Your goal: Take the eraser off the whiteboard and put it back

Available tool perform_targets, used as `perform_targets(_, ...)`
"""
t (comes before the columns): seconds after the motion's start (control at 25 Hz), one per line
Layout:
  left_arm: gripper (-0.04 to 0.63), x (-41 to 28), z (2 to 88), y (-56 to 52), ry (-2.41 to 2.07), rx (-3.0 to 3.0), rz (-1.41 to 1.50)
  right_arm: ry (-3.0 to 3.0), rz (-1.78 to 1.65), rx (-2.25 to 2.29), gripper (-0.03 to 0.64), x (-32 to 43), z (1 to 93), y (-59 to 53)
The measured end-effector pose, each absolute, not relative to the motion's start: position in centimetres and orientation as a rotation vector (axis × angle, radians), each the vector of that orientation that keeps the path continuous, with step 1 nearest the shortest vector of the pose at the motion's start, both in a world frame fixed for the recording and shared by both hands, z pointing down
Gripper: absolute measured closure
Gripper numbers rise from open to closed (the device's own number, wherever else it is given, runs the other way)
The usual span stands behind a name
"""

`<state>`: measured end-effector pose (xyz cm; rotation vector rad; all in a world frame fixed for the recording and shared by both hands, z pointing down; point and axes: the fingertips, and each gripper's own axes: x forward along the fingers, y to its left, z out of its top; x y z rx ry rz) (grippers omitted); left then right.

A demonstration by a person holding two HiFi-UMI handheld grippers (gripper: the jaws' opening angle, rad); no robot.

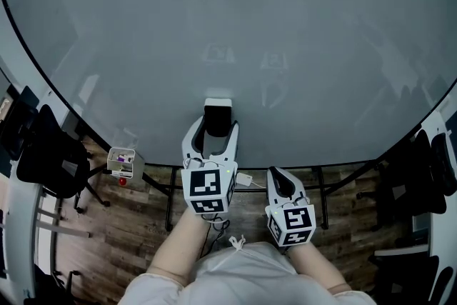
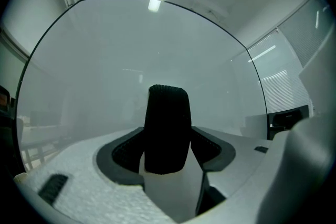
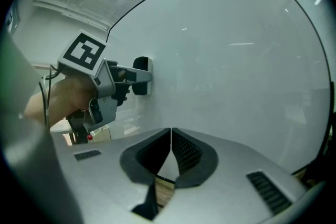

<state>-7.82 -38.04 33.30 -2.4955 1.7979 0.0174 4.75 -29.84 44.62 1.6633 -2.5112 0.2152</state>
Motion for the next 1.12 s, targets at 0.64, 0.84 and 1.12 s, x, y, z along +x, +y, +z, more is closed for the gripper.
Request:
perform_targets(0.64, 0.415, -7.7, 40.1, -32.3, 1.821, -2.57, -0.088, -2.513, 0.273, 1.629, 0.588, 3.3, 46.1, -27.8)
perform_targets(0.84, 0.538, -7.4, 43.2, -30.7, 1.817, -2.625, -0.16, -2.5, 0.293, 1.63, 0.588, 3.3, 46.8, -27.3)
perform_targets(1.12, 0.578, -7.6, 45.4, -29.2, 1.83, -2.706, -0.184, -2.52, 0.274, 1.594, 0.588, 2.2, 47.3, -26.6)
